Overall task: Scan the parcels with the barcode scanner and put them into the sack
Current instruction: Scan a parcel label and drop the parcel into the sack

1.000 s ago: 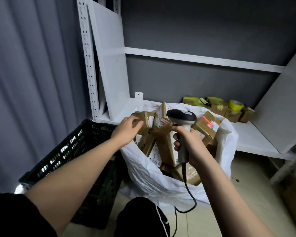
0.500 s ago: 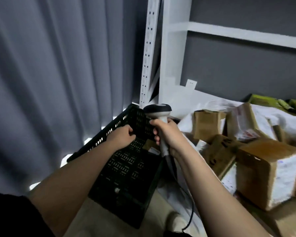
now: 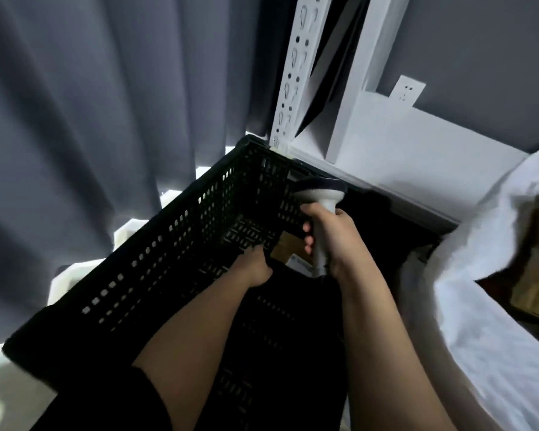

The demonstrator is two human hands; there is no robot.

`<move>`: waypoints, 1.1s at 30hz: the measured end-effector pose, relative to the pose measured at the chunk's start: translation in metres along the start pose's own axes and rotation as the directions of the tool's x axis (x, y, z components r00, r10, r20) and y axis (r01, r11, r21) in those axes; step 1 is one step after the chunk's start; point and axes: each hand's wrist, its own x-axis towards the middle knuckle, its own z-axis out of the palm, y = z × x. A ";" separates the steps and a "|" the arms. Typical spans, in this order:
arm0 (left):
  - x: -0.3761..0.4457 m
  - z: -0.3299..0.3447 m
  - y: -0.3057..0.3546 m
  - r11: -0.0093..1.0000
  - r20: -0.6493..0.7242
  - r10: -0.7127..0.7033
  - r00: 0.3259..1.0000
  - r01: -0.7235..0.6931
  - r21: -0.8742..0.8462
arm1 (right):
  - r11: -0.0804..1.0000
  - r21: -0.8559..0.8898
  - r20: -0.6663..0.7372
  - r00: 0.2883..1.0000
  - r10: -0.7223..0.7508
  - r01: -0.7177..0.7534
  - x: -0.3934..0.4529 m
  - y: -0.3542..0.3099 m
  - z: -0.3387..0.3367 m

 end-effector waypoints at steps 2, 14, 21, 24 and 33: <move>0.024 0.011 -0.007 1.000 0.038 0.013 0.999 -0.012 -0.026 | 1.000 -0.015 -0.028 1.000 0.009 -0.010 0.013 0.007 -0.005; 0.142 0.092 -0.027 0.938 0.000 -0.025 1.000 0.023 -0.347 | 0.997 0.072 -0.073 0.997 0.012 -0.007 0.050 0.028 -0.036; 0.122 0.092 0.008 0.804 -0.042 -0.291 0.956 0.221 -0.552 | 0.991 0.135 -0.086 0.996 0.020 -0.008 0.052 0.033 -0.041; 0.118 0.084 0.010 0.766 -0.050 -0.337 0.940 0.243 -0.595 | 0.991 0.133 -0.091 0.996 0.004 0.008 0.051 0.033 -0.040; 0.065 0.047 0.013 0.601 -0.008 -0.319 0.948 0.196 -0.775 | 0.996 0.075 -0.128 0.991 -0.043 0.052 0.031 0.029 -0.028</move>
